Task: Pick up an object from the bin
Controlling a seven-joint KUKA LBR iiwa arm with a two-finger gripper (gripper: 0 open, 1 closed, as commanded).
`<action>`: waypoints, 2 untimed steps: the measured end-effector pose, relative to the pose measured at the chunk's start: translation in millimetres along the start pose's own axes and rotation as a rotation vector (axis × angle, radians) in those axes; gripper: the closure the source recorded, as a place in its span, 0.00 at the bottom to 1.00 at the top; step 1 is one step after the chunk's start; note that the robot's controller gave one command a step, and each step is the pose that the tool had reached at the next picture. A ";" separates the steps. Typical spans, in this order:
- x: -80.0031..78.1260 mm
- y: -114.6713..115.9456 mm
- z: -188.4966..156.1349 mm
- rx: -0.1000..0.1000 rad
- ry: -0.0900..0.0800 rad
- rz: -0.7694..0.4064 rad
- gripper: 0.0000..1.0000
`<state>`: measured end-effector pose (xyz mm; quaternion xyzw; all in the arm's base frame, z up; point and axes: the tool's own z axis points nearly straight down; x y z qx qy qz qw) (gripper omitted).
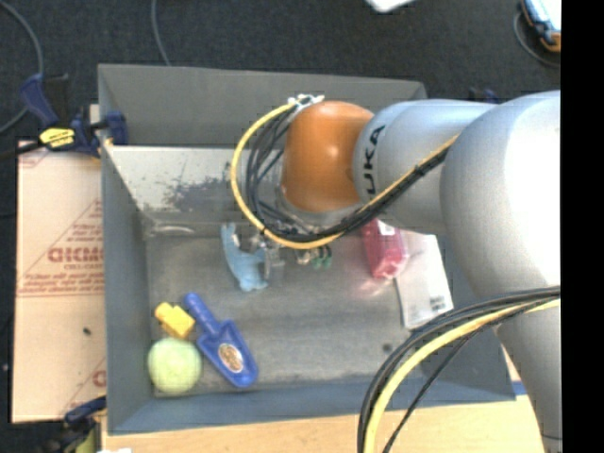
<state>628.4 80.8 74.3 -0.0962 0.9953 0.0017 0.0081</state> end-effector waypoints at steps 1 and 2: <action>0.0 -0.1 0.0 0.000 0.000 0.001 1.00; -21.9 2.7 -27.9 0.002 -0.010 -0.024 1.00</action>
Offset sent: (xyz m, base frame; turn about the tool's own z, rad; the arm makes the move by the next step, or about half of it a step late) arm 0.0174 0.0082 0.0249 -0.0273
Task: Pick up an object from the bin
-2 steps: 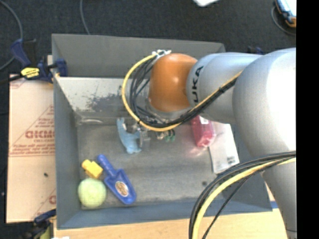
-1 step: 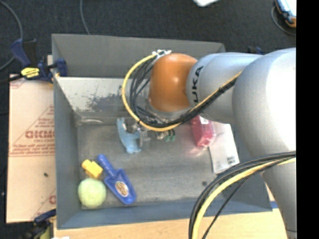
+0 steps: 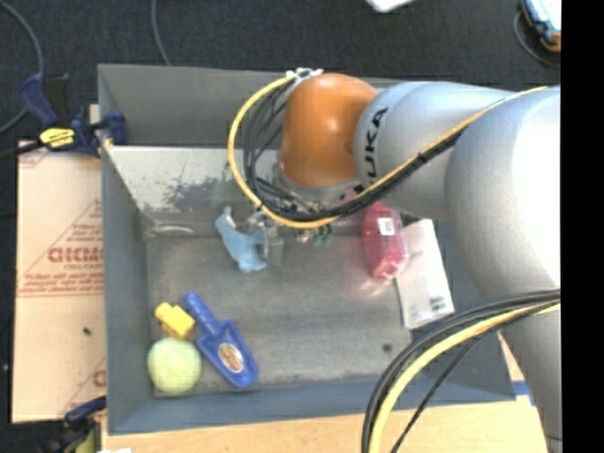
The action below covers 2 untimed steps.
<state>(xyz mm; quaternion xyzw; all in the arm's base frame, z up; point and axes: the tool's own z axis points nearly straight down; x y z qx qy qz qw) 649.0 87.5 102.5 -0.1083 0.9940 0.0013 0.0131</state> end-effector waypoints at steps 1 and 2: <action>-4.7 -10.6 -22.8 -0.001 0.002 0.010 1.00; -10.9 13.9 -84.6 0.000 -0.012 0.013 1.00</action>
Offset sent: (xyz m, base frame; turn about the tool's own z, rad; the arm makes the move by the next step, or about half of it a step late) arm 0.0027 0.0148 0.0796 0.0155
